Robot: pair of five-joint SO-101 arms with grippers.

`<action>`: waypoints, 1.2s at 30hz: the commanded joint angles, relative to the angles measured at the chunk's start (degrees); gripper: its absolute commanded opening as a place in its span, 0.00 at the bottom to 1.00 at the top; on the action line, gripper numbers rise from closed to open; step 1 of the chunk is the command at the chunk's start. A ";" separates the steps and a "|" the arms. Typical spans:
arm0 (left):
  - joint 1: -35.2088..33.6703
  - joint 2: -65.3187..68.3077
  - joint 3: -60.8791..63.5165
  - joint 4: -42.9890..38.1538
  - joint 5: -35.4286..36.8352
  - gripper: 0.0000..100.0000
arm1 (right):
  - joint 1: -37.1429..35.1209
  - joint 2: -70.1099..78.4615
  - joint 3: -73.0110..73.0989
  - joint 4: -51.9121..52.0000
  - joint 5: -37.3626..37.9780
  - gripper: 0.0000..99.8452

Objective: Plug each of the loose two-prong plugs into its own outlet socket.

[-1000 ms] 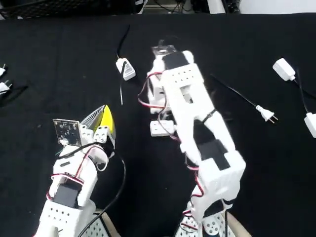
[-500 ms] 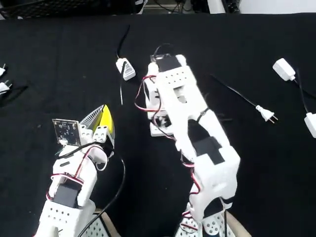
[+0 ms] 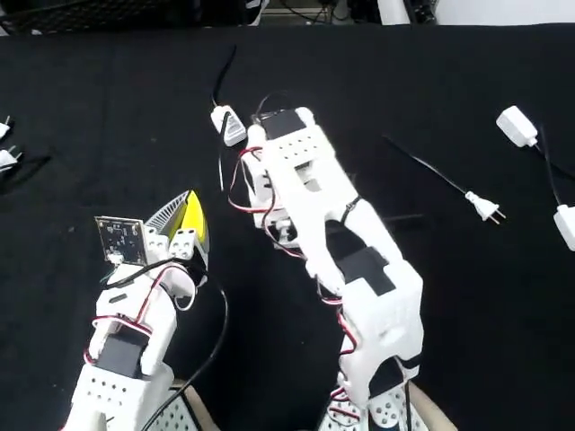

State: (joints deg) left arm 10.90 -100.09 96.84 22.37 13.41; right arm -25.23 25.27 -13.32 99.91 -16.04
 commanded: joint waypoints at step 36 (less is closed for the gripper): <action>3.56 -0.79 0.75 -1.58 6.86 0.03 | -11.96 -41.27 20.88 -6.68 23.03 0.01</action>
State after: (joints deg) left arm 11.08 -100.09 96.84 20.44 19.91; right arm -36.66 -13.85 7.16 95.69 6.90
